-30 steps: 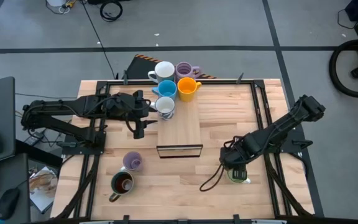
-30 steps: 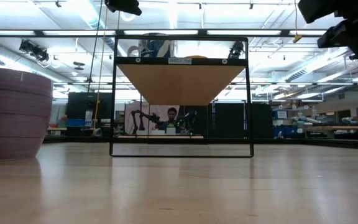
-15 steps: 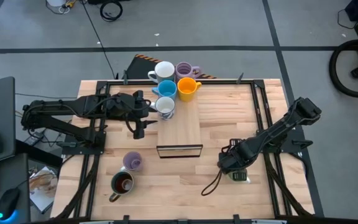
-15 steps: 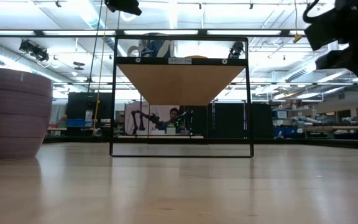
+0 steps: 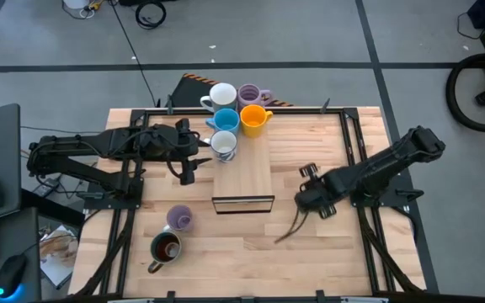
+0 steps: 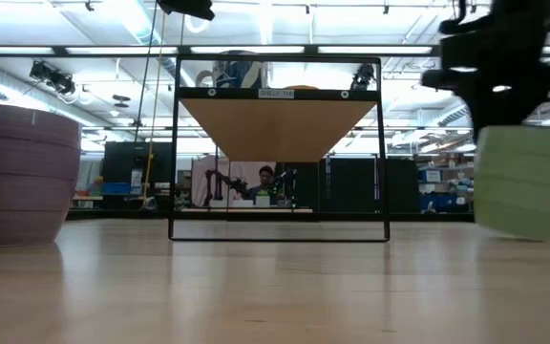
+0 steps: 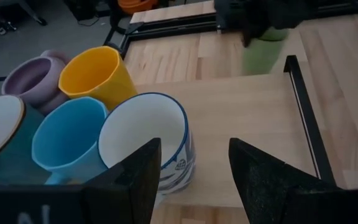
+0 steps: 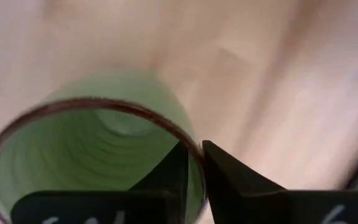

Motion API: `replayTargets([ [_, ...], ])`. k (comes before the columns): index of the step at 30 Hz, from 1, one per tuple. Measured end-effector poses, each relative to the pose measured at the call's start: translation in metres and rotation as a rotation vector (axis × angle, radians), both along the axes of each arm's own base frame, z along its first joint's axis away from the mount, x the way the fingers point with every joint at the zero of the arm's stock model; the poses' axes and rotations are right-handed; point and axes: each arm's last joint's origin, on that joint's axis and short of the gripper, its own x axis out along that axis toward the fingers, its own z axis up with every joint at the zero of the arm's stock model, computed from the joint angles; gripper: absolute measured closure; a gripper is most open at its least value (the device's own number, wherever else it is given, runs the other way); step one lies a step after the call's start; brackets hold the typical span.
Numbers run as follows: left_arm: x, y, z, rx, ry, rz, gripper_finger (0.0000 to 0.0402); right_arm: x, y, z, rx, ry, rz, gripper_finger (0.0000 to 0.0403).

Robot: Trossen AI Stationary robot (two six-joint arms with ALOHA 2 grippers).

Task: Place coffee mugs
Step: Put the green mug on the shelf

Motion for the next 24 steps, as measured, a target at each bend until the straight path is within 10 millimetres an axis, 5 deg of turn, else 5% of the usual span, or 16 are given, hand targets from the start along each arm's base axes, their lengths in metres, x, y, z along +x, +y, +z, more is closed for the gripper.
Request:
replayTargets([
  [13,-0.001,0.0,-0.001,0.0,0.014,0.0,0.0205,0.02,-0.073,0.008,0.049,-0.051,0.08,0.0367],
  [24,-0.002,0.0,-0.002,-0.006,0.028,0.004,0.0205,0.027,-0.093,0.009,0.057,-0.107,0.14,0.0356],
])
